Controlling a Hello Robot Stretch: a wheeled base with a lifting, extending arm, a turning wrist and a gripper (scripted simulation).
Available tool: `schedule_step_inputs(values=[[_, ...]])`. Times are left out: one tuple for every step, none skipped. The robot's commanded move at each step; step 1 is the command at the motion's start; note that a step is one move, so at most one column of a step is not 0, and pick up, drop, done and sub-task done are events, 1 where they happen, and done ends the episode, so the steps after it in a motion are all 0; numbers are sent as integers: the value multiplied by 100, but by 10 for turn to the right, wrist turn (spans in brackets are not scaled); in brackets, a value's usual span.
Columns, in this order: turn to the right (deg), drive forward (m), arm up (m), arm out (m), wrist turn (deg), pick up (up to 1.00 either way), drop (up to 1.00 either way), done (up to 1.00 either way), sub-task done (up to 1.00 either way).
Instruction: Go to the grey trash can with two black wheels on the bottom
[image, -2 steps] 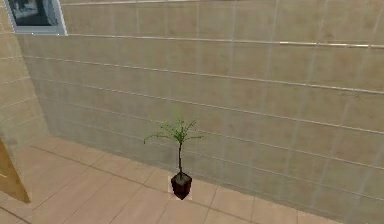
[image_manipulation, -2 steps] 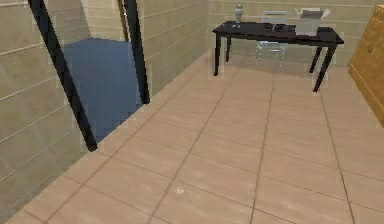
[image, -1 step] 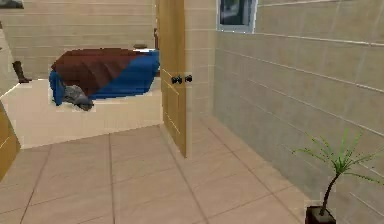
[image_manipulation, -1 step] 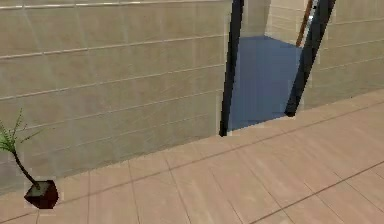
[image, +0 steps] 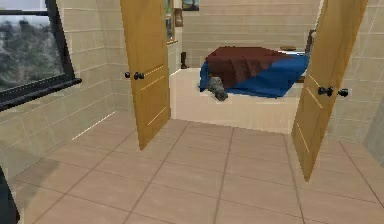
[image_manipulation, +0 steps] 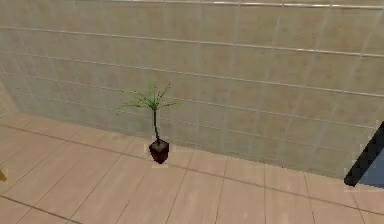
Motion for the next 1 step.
schedule_step_inputs(values=[[0, 55, 0, 0, 0, 0, 0, 0, 0]])
